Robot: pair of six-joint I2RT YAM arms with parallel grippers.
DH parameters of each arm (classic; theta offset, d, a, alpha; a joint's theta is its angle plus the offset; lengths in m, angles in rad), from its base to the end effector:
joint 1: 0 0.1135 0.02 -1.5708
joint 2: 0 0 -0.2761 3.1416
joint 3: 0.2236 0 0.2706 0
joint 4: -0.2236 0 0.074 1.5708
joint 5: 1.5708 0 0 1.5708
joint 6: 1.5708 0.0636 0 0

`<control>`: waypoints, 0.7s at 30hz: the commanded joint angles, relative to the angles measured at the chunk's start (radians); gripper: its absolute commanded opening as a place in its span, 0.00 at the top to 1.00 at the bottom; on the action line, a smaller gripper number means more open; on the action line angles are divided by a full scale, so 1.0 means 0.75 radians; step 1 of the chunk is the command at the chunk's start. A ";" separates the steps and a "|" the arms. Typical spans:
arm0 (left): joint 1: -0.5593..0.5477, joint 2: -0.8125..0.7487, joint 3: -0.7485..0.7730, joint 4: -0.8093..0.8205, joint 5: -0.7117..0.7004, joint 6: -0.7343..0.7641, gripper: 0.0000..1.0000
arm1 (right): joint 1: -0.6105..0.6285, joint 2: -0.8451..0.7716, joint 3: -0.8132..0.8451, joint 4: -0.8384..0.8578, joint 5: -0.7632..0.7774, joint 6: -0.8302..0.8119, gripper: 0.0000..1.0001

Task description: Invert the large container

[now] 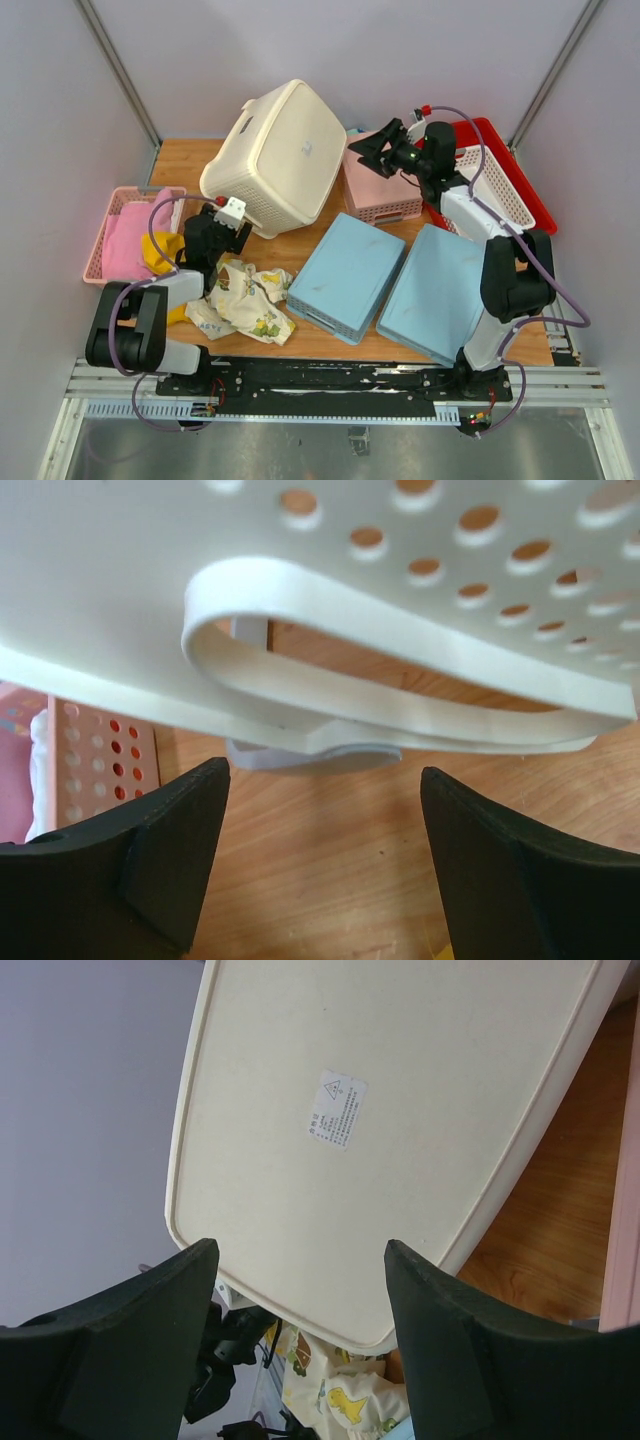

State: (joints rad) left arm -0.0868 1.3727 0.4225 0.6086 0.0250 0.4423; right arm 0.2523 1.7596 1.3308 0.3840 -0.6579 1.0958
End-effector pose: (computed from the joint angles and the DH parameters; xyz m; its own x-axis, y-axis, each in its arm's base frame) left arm 0.2963 -0.0274 0.1583 -0.2545 0.4517 -0.8551 0.2424 0.8858 0.3957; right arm 0.4366 0.1527 0.3240 -0.7215 0.5407 -0.4325 -0.3223 0.2906 0.9009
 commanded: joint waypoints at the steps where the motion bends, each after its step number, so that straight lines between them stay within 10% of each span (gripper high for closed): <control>1: 0.007 0.047 0.057 0.138 0.050 0.029 0.21 | -0.027 -0.069 -0.027 0.013 -0.014 -0.015 0.30; 12: 0.007 0.168 0.153 0.180 0.101 0.049 0.66 | -0.028 -0.117 -0.018 -0.054 0.034 -0.078 0.31; 21: 0.020 0.088 0.135 0.181 0.254 -0.199 0.79 | -0.039 -0.143 -0.006 -0.097 0.046 -0.120 0.31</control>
State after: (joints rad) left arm -0.0704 1.4834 0.5175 0.7109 0.1108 0.4068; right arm 0.2398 1.6730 1.3190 0.3233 -0.6334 1.0367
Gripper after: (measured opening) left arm 0.321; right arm 0.694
